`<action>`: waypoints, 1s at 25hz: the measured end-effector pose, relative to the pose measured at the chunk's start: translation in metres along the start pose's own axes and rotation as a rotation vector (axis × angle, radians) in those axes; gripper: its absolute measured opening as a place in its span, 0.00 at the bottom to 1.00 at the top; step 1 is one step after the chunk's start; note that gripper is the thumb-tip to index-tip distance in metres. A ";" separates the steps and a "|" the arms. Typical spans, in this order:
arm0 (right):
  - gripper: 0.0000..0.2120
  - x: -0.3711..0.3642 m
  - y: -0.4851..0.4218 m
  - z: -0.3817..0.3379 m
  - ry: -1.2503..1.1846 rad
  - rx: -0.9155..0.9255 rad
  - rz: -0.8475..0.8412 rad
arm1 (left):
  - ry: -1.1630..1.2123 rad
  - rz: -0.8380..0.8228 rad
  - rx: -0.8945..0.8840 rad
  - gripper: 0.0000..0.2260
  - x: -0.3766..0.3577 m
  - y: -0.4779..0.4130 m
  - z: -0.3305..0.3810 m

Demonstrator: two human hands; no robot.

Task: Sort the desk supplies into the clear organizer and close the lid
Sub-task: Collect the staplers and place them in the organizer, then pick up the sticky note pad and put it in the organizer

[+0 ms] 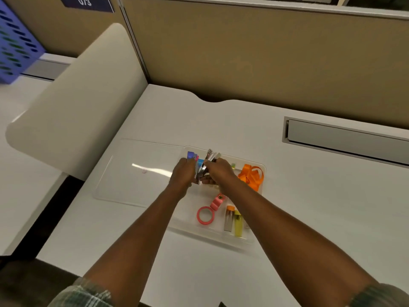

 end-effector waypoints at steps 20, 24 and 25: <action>0.11 0.024 0.001 -0.015 0.525 0.272 0.238 | -0.539 0.253 -0.289 0.16 -0.008 -0.003 0.011; 0.11 0.068 0.020 -0.006 0.406 0.322 0.238 | -0.445 0.242 -0.419 0.15 -0.030 0.028 0.025; 0.11 0.080 0.025 -0.002 0.396 0.324 0.237 | -0.429 0.228 -0.448 0.15 -0.039 0.036 0.030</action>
Point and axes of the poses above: each hand's wrist, its own y-axis away from the middle knuckle, its own x-axis out of the back of the hand, z = x × y, the point moved 5 cm from there along -y, towards the middle knuckle, and after that the axes turned 3 degrees about z, right-handed, at the moved point
